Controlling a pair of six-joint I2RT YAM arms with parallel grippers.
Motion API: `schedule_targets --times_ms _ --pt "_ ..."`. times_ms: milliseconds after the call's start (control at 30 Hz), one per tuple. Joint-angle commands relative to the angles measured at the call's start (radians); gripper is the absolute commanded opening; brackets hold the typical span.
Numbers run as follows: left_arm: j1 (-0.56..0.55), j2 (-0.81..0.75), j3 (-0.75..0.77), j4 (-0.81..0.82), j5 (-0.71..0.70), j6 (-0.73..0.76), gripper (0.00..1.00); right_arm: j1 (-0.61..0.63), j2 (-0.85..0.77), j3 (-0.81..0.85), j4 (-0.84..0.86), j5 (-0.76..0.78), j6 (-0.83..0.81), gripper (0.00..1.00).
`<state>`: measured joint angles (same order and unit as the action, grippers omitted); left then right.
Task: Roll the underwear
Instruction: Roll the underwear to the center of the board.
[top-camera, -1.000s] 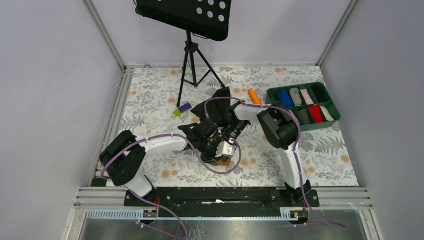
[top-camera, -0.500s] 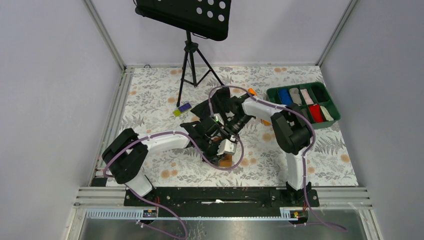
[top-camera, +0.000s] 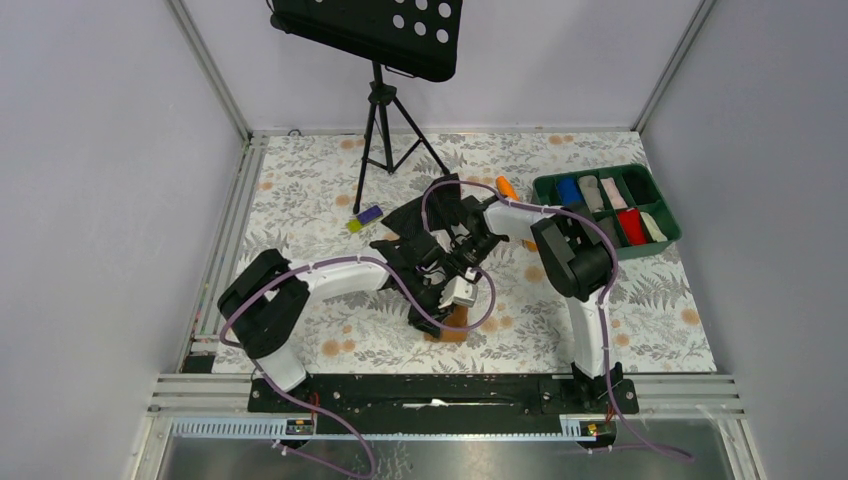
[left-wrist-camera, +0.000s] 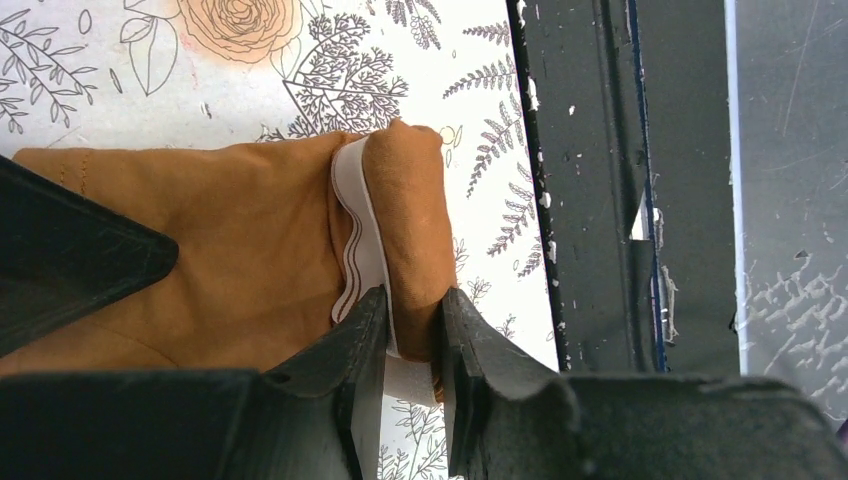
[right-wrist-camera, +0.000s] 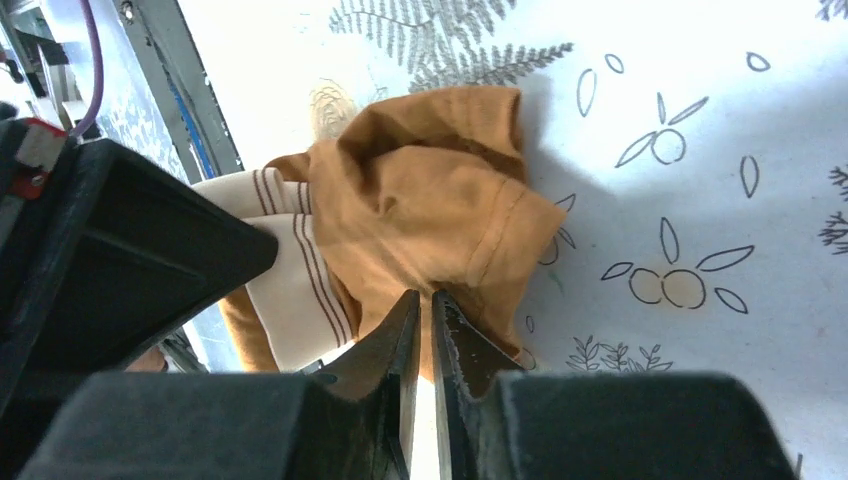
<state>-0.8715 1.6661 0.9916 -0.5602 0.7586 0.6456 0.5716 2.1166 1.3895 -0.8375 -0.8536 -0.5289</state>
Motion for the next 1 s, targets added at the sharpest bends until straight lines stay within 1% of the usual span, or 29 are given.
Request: schedule_targets --times_ms 0,200,333,467,567,733,967 --pt "0.012 0.028 0.048 -0.037 0.083 -0.005 0.00 0.004 0.026 -0.012 0.073 0.087 0.064 0.15" --pt "0.083 0.087 0.120 -0.074 0.130 -0.026 0.00 0.005 0.056 -0.009 0.100 0.083 0.082 0.15" --pt "0.124 0.156 0.223 -0.159 0.176 0.004 0.00 0.004 0.055 -0.010 0.101 0.082 0.083 0.17" --pt "0.136 0.269 0.330 -0.315 0.198 0.087 0.00 0.002 0.044 -0.004 0.099 0.079 0.093 0.19" --pt "0.137 0.325 0.345 -0.361 0.221 0.118 0.00 0.002 0.020 0.007 0.099 0.084 0.100 0.19" --pt "0.137 0.305 0.315 -0.365 0.285 0.106 0.00 0.002 0.008 0.014 0.096 0.118 0.103 0.19" --pt "0.137 0.218 0.274 -0.363 0.319 0.058 0.00 0.002 0.036 -0.030 0.113 0.126 0.098 0.20"
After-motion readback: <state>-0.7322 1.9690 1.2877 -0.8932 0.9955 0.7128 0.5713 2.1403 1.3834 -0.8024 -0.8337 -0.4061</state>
